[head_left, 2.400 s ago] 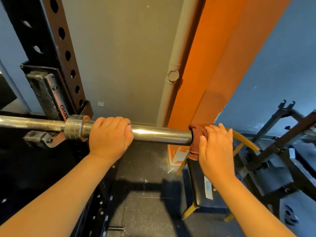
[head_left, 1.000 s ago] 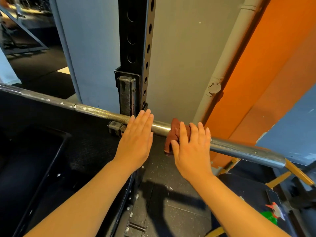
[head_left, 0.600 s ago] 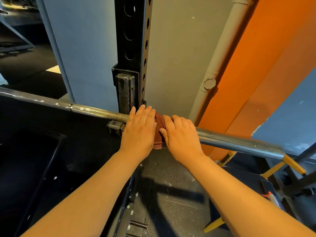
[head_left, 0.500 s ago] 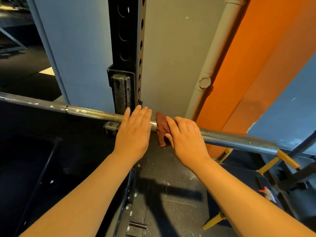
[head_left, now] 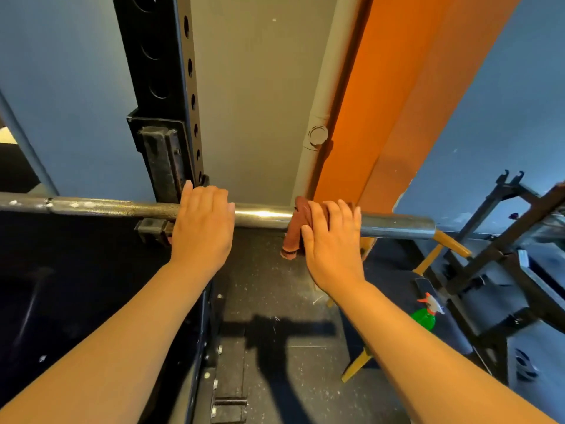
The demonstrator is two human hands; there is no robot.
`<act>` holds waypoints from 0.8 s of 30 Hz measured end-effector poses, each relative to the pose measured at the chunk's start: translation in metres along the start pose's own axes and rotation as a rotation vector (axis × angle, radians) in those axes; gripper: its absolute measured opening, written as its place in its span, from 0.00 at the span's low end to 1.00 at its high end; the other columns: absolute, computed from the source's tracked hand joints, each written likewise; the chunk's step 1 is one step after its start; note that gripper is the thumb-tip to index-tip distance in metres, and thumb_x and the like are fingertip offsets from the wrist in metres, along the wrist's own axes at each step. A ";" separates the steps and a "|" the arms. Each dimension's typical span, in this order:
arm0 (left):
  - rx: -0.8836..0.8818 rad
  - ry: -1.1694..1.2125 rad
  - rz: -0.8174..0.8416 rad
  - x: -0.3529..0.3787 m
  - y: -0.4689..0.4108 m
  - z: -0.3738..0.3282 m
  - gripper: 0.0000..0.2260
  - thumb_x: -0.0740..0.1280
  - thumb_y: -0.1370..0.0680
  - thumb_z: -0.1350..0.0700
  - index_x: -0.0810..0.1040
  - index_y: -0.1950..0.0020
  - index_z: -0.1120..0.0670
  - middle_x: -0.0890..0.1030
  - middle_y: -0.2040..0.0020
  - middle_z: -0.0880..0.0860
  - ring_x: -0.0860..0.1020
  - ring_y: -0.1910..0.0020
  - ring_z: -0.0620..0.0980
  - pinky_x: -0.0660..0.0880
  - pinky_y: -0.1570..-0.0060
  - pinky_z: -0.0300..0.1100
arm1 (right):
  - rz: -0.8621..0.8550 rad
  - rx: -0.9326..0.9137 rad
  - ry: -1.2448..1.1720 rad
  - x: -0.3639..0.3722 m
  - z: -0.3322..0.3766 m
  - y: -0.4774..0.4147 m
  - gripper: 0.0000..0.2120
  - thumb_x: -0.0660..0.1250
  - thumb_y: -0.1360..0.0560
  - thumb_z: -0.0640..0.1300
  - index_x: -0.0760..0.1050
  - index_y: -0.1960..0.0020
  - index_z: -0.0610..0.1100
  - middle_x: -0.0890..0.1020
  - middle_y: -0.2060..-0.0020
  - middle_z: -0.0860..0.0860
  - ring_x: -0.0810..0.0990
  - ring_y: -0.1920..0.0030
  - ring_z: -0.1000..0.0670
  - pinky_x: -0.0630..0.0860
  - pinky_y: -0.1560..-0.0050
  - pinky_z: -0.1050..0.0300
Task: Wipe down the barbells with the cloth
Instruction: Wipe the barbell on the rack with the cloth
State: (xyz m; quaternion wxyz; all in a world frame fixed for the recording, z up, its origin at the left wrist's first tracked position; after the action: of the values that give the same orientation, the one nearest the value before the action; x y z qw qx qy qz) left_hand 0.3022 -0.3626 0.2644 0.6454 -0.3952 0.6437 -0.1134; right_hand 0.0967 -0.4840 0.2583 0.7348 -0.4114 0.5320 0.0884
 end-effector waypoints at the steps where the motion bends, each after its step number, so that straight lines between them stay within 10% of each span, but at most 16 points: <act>1: 0.004 -0.020 0.010 0.001 -0.003 0.002 0.08 0.60 0.17 0.59 0.77 0.43 0.61 0.77 0.51 0.58 0.74 0.49 0.58 0.55 0.21 0.58 | 0.018 -0.061 0.011 0.000 -0.001 0.000 0.23 0.50 0.15 0.53 0.66 0.24 0.44 0.70 0.30 0.43 0.65 0.26 0.38 0.52 0.21 0.35; 6: -0.001 -0.143 0.202 -0.005 -0.027 0.001 0.04 0.69 0.23 0.63 0.77 0.57 0.56 0.68 0.65 0.50 0.64 0.62 0.50 0.62 0.24 0.58 | 0.072 -0.135 -0.005 -0.021 -0.065 -0.006 0.18 0.55 0.14 0.50 0.68 0.26 0.47 0.73 0.33 0.49 0.68 0.29 0.46 0.55 0.21 0.42; 11: 0.026 -0.315 0.371 -0.017 -0.034 -0.006 0.10 0.78 0.32 0.60 0.77 0.59 0.53 0.73 0.66 0.50 0.70 0.67 0.51 0.67 0.63 0.46 | -0.022 0.228 0.015 -0.031 -0.128 0.002 0.20 0.47 0.16 0.50 0.72 0.34 0.45 0.75 0.39 0.47 0.71 0.35 0.42 0.59 0.25 0.34; 21: 0.037 -0.229 0.370 -0.018 -0.045 -0.004 0.04 0.69 0.22 0.61 0.74 0.53 0.55 0.74 0.65 0.52 0.73 0.67 0.54 0.70 0.67 0.48 | 0.065 -0.132 -0.011 -0.029 -0.080 0.005 0.21 0.50 0.14 0.51 0.66 0.24 0.47 0.71 0.31 0.50 0.65 0.26 0.46 0.51 0.21 0.43; 24: 0.027 -0.212 0.288 -0.023 -0.042 -0.011 0.03 0.69 0.22 0.61 0.77 0.53 0.55 0.77 0.64 0.53 0.76 0.65 0.56 0.74 0.64 0.51 | -0.003 0.093 0.036 -0.038 -0.125 0.007 0.21 0.49 0.15 0.51 0.71 0.29 0.45 0.74 0.36 0.48 0.70 0.31 0.43 0.55 0.23 0.38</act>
State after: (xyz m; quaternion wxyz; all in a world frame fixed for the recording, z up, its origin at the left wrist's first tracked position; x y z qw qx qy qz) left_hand 0.3038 -0.3792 0.3106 0.7246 -0.2998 0.6204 0.0137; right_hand -0.0122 -0.5553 0.2748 0.7437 -0.3790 0.5480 0.0549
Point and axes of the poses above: each hand's wrist, its own y-axis away from the middle knuckle, its own x-axis out of the palm, z = x × y, the point moved 1 cm from there along -y, towards the middle knuckle
